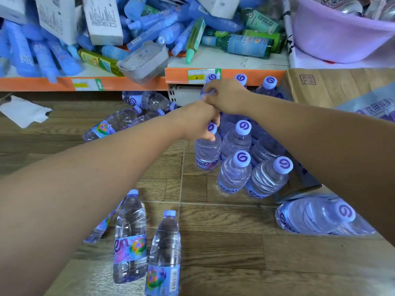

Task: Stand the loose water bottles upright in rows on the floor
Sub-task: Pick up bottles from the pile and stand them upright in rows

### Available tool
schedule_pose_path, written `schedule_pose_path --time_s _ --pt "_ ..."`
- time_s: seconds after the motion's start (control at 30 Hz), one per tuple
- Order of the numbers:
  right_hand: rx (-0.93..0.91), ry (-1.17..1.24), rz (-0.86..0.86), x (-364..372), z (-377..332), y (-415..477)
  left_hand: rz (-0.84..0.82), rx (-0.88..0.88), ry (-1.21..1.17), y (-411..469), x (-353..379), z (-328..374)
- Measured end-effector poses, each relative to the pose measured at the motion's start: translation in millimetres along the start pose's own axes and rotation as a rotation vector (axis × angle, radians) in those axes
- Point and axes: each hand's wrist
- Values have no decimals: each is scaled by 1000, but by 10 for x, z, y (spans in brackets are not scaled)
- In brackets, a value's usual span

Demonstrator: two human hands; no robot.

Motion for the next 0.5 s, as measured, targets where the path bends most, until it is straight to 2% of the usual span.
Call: schedule_pose_path --time_s 0.17,0.27,0.33,0.43,0.5 --pt "-10 -78 -21 -1 -95 3 -40 -69 -74 -76 -75 -15" --pt "-12 -136 20 -3 -197 -5 -60 -173 -173 -234 -180 -119" --pt "-20 -139 113 -19 -313 -42 -66 -236 -119 -414 -227 -294" --pt "-54 -143 258 -37 -608 -169 -194 -329 -2 -748 -186 -543" --pt "-97 -111 226 34 -847 -295 -270 -376 20 -949 -104 -664"
Point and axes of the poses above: each hand's wrist, its own y-axis towards the middle knuckle, its own x-axis out of the palm, z = x × y, and after that the axes turned 9 degrees about z, right-handed
